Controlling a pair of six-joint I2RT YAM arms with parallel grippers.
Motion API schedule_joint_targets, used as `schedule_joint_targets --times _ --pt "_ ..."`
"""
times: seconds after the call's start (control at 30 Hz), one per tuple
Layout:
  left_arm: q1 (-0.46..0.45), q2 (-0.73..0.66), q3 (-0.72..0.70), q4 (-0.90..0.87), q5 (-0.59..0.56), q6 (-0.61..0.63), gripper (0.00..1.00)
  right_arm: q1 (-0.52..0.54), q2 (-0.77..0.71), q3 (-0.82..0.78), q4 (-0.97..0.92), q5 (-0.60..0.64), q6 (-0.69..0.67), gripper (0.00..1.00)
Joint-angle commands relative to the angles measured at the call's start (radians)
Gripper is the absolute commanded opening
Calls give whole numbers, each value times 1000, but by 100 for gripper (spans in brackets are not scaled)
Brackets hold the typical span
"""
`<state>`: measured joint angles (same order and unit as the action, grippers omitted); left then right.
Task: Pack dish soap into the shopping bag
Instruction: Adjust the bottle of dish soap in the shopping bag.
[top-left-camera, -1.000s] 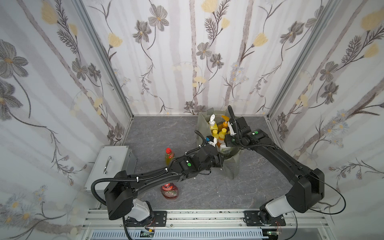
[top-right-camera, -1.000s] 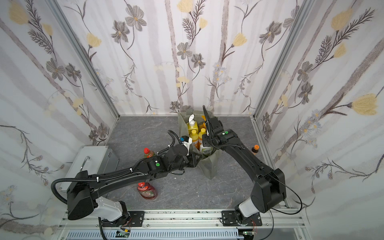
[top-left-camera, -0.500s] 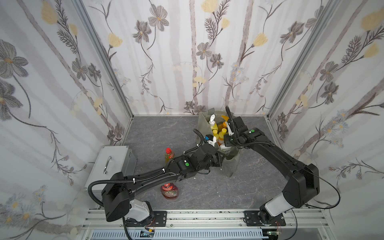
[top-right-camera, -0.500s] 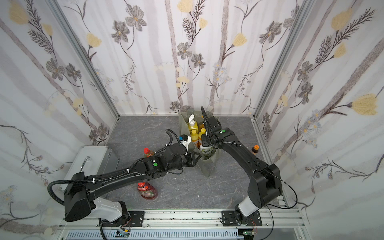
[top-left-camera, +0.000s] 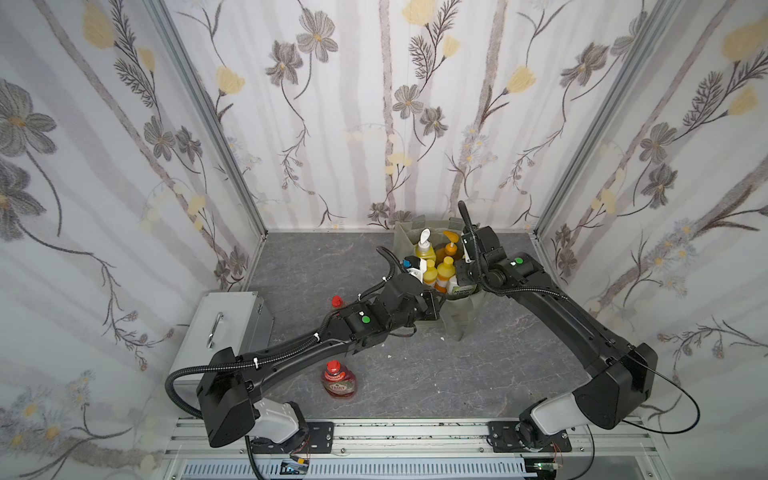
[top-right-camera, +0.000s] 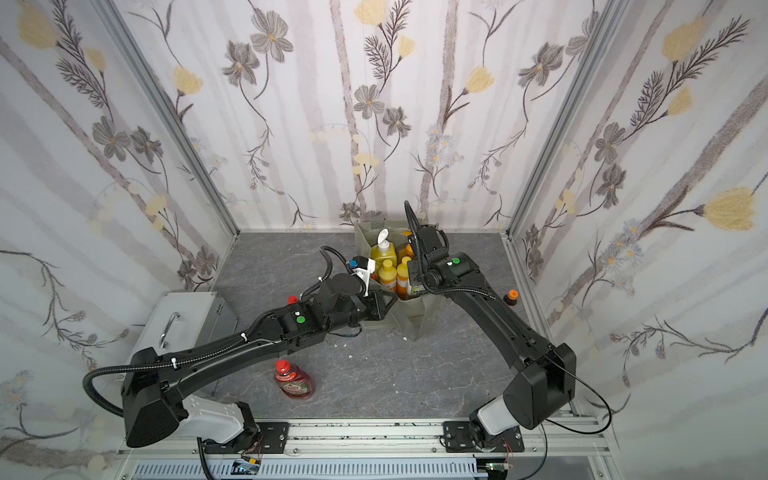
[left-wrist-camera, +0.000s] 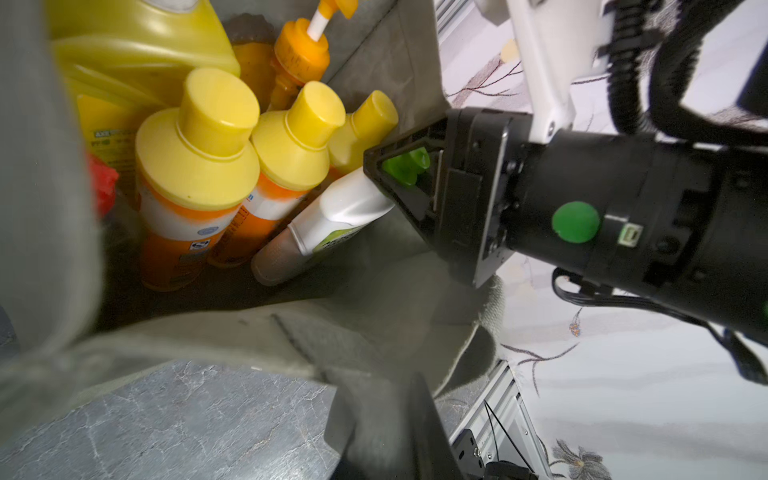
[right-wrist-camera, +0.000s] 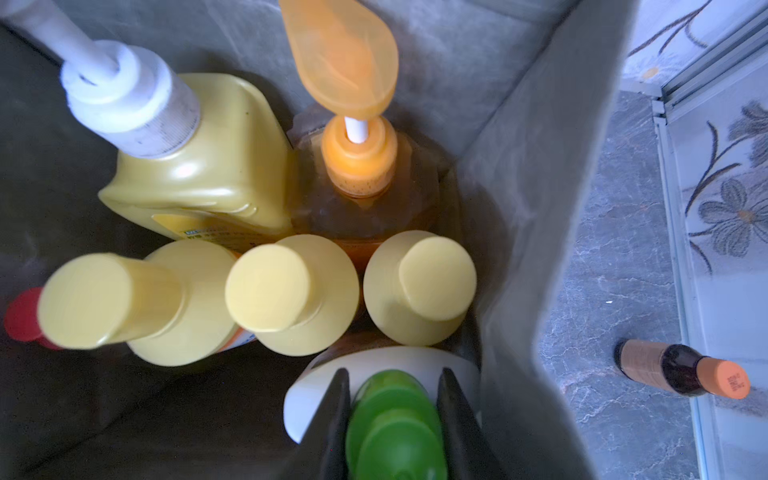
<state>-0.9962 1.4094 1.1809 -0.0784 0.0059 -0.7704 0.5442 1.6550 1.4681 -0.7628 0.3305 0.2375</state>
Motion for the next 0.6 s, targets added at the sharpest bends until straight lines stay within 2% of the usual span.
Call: schedule_joint_targets --times 0.0,0.27,0.4,0.5,0.57 --pt "10 -16 21 11 11 19 11 7 12 14 20 129 -47 13" --pt "29 -36 20 6 17 25 10 28 37 -36 13 100 -61 13" --pt "30 -32 3 15 26 13 10 30 58 -62 6 74 -61 17" --pt "30 -30 -5 21 32 6 9 30 63 -71 3 67 -55 23" --pt "32 -30 -9 21 35 3 9 29 56 -70 2 77 -51 34"
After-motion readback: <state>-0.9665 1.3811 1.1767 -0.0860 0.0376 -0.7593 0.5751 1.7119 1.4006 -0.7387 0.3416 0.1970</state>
